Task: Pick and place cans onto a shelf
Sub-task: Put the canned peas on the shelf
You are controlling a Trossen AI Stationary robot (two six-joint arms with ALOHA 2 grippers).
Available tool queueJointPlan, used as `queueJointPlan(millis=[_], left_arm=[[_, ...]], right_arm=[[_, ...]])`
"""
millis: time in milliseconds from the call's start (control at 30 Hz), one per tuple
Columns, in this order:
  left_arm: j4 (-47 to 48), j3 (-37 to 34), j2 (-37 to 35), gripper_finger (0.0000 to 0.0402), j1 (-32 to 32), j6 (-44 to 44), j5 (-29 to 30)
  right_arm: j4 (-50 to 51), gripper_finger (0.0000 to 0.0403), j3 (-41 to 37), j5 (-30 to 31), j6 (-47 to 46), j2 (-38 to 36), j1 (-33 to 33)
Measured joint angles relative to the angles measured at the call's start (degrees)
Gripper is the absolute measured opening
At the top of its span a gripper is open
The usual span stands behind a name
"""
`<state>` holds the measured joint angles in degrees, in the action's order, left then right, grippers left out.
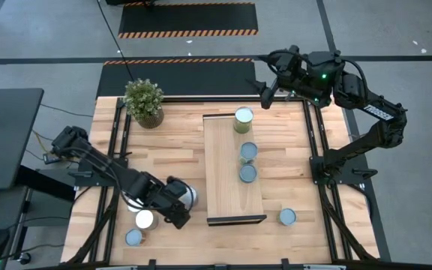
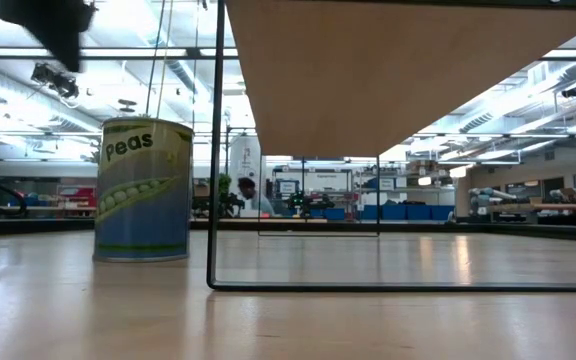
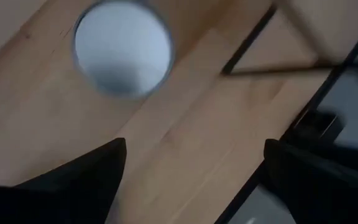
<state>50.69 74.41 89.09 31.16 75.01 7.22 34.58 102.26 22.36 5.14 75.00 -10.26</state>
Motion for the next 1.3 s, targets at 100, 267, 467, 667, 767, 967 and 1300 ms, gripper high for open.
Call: queueJointPlan(millis=[100,267,467,667,767,967,1300], left_arm=[[-3.04,0.04,1.76,0.0388,-0.03,2.42,2.18],[-3.48,0.0,2.76,0.0387,0.02,5.81,2.42],[0.99,0.0,2.79,0.0387,-0.22,7.69,2.6],[1.43,-0.04,5.02,0.0387,-0.19,7.5,3.56],[1.42,-0.04,7.07,0.0387,-0.66,6.86,3.99],[1.43,-0.02,10.39,0.0387,-1.31,7.11,7.83],[1.21,-0.04,14.56,0.0387,-3.58,9.88,11.02]], right_arm=[[1.34,0.0384,0.0,1.78,-0.01,0.0,0.0],[2.59,0.0384,0.0,2.07,1.82,-0.13,0.0],[2.7,0.0384,0.0,0.41,2.43,-0.08,0.0],[2.35,0.0384,0.0,0.06,2.5,-0.02,0.0],[2.34,0.0384,0.0,0.07,2.5,-0.02,0.0],[2.35,0.0384,0.0,0.04,2.41,-0.02,0.0],[2.29,0.0384,0.0,-0.03,2.39,-0.02,0.0]])
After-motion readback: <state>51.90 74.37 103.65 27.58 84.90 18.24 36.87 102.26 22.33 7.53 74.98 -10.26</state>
